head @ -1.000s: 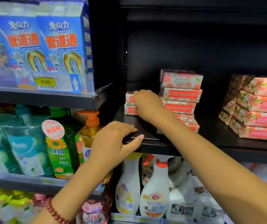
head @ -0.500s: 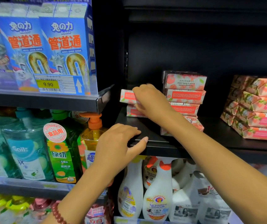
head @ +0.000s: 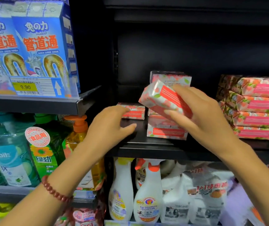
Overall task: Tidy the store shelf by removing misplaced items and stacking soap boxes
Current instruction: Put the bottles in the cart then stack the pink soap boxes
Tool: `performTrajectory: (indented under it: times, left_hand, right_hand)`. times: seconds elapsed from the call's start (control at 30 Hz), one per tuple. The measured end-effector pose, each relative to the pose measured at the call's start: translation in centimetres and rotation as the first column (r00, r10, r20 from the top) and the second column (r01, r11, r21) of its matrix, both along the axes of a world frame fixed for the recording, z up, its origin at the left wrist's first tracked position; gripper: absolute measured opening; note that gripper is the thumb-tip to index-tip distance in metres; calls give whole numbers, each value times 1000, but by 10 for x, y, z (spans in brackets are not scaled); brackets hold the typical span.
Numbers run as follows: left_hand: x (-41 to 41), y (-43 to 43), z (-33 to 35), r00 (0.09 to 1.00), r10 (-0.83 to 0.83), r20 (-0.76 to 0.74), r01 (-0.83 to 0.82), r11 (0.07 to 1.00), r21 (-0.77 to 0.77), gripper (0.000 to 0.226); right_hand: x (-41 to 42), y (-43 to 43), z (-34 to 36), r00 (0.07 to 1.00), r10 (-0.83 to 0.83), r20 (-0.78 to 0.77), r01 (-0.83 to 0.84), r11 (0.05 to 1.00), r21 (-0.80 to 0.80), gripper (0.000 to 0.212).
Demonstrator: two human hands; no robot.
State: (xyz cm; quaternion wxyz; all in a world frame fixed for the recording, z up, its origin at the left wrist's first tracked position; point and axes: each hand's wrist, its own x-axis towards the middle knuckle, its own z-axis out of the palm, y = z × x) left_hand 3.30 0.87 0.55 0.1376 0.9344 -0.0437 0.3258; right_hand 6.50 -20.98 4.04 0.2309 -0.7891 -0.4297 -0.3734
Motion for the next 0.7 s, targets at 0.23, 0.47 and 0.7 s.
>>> performTrajectory:
  times: [0.23, 0.47, 0.7]
  left_hand:
    - [63, -2, 12, 967, 31, -251, -9, 996, 90, 59]
    - [62, 4, 4, 959, 156, -235, -108, 973, 204, 65]
    - [30, -1, 5, 960, 117, -254, -109, 993, 44, 50]
  right_hand:
    - [3, -56, -22, 996, -87, -9, 87, 996, -15, 48]
    - [7, -73, -39, 999, -52, -13, 52, 996, 69, 45]
    - [12, -69, -34, 999, -43, 6, 42, 996, 74, 48]
